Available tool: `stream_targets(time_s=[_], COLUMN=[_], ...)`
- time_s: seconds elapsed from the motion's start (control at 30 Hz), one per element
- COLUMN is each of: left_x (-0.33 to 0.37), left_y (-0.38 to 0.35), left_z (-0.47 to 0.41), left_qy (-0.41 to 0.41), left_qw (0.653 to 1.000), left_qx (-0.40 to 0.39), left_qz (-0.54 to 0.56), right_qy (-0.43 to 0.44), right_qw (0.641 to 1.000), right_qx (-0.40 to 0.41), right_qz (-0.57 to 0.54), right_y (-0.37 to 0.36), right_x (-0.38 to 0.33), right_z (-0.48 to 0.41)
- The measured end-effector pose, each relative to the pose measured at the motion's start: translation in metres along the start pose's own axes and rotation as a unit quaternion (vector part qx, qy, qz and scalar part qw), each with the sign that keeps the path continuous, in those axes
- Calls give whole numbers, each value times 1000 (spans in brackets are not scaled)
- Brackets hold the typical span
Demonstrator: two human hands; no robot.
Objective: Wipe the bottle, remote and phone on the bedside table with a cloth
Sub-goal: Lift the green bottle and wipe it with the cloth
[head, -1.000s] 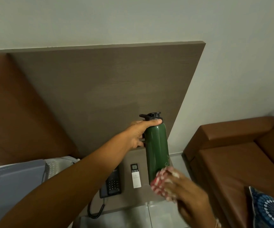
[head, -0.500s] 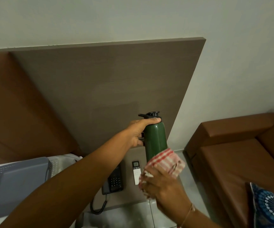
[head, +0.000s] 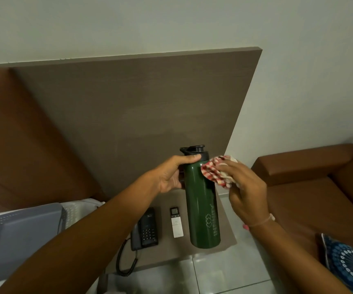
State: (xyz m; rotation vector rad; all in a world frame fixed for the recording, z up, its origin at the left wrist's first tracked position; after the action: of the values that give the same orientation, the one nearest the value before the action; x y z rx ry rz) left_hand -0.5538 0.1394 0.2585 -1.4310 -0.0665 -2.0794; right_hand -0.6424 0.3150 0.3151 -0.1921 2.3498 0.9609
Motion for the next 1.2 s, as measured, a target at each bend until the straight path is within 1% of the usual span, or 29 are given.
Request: stream_targets(time_s=[0.07,0.13,0.27,0.33,0.4,0.47,0.53,0.6,0.67,0.73,0.77,0.83,0.9,1.0,1.07,1.13,1.2], left_x=[-3,-6,-8,-7,-6,-6,-10,-18,-36,-63,-78,-114,-154,-212,-248,-277,-302], left_y=[-2,1,11,19,29,37,43,48,50,51,51,51,53,55,56,57,60], left_z=[0,0,-2,-6,-12,-20,-32,-45,-62,-80,-87,-110,-137,-174,-200,-219,-234], left_qy=[0,-1,6,0,-12,-23,-29,-44,-67,-91,-102,-125,-133,-122,-115,-112,-117], left_qw=[1000,1000,997,996,993,991,989,986,981,972,967,957,950,947,947,946,944], left_qx=[-8,3,54,79,104,122,136,156,179,212,227,235,248,261,257,253,256], left_qz=[13,20,58,50,46,42,44,45,23,-30,-62,-113,-131,-144,-156,-169,-174], right_qy=[-2,8,76,67,28,-30,-113,-222,-345,-431,-475,-557,-622,-690,-717,-732,-734], right_qw=[1000,999,989,988,988,986,979,960,926,894,871,813,745,647,602,576,571], right_qx=[-21,-49,-122,-142,-150,-159,-146,-114,-94,-54,-28,27,77,124,131,131,132], right_qz=[0,-4,35,3,-25,-39,-85,-128,-120,-111,-121,-169,-227,-299,-327,-340,-342], right_y=[-12,-23,-47,-54,-57,-59,-59,-54,-52,-55,-57,-68,-83,-107,-124,-136,-146], right_x=[-2,-9,-30,-29,-19,-6,11,33,65,101,119,156,191,234,258,276,293], right_z=[-5,4,60,94,125,145,154,156,161,171,177,190,205,227,237,244,248])
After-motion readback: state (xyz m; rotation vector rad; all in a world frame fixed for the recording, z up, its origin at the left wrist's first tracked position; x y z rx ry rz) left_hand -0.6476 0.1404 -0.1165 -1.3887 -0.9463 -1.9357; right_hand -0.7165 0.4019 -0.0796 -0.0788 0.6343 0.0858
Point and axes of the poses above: each hand's wrist, its own z-axis away from the middle knuckle, its own y-axis out of the back of the hand, x = y × z, the point moved 5 cm from there along -z, towards the middle knuckle, and after that the axes turned 6 degrees about -y, right-handed, at the moved point
